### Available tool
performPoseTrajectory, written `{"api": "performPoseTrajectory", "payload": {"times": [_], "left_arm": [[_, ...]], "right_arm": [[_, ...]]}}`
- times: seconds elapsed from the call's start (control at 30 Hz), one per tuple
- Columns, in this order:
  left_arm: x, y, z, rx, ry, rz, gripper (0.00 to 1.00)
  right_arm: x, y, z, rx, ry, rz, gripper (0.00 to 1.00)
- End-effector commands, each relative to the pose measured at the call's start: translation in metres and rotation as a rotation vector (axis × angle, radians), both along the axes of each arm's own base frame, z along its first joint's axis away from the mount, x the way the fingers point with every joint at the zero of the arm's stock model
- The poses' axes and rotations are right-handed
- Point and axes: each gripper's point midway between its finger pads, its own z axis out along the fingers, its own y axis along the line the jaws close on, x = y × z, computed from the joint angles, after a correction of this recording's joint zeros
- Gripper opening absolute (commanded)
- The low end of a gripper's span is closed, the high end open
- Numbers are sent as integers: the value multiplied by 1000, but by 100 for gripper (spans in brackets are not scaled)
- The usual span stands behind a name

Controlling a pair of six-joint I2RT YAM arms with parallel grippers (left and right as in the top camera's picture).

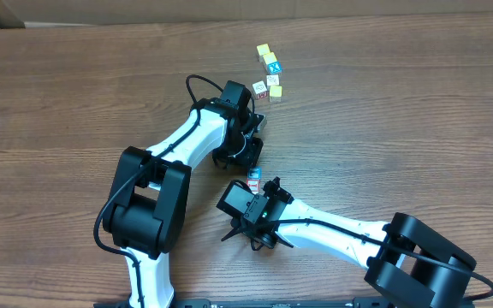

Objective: Flip 4 blocks

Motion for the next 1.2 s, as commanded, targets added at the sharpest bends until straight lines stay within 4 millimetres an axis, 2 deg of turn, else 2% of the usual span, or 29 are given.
{"api": "performPoseTrajectory", "payload": {"times": [0.0,0.4,0.7,0.87,1.0,1.17], "left_arm": [[-6,2,-5,9,20,-26,4],[-4,1,-5,6,12,-25,4],[-1,0,-4,1,-1,-21,4],[8,1,-3,12,-26,14,4],[14,-1,0,5,-42,35,10],[17,-3,1,0,-50,47,25]], "right_arm": [[14,-9,4,-14,-46,-47,4],[18,-21,2,-44,-27,-59,4],[16,-19,2,-32,-12,-53,4],[11,-16,2,-17,15,-42,4],[10,-15,2,-14,20,-35,4],[10,-14,3,-12,18,-17,4]]}}
